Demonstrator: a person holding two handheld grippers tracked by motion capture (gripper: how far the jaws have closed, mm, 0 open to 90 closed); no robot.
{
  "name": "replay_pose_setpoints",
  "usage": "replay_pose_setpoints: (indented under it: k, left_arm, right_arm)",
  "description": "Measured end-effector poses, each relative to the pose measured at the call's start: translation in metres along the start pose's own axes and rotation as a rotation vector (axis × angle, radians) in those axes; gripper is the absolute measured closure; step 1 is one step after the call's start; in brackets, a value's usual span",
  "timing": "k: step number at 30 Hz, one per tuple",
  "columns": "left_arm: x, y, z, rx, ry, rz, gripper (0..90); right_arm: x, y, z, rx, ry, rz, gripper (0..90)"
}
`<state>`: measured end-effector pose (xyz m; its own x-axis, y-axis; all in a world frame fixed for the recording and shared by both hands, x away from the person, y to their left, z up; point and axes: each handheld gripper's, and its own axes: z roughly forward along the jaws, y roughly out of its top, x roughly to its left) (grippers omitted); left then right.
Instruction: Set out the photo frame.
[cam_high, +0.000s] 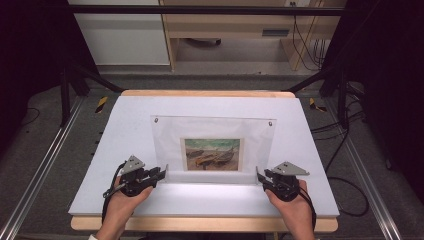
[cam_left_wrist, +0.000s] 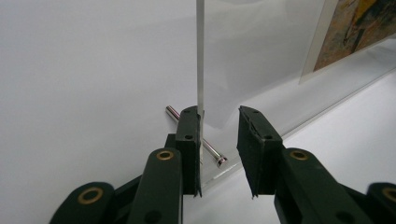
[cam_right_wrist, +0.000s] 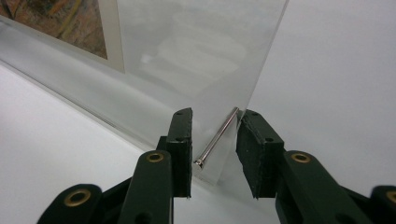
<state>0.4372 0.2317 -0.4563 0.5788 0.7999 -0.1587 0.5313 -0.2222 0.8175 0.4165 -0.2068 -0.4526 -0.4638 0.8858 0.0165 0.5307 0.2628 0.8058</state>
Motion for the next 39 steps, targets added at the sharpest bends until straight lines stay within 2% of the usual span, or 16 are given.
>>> replay_pose_setpoints:
  k: [23,39]
  left_arm:
    - [-0.0012,-0.0018,0.0003,-0.003,0.006,0.012,68.4]
    - [-0.002,-0.0011,0.0,0.004,0.008,0.022,68.5]
  right_arm:
    - [0.0018,-0.0013,-0.0005,0.005,0.0,0.006,66.8]
    - [0.0003,-0.0017,-0.0002,0.004,0.0,-0.008,66.8]
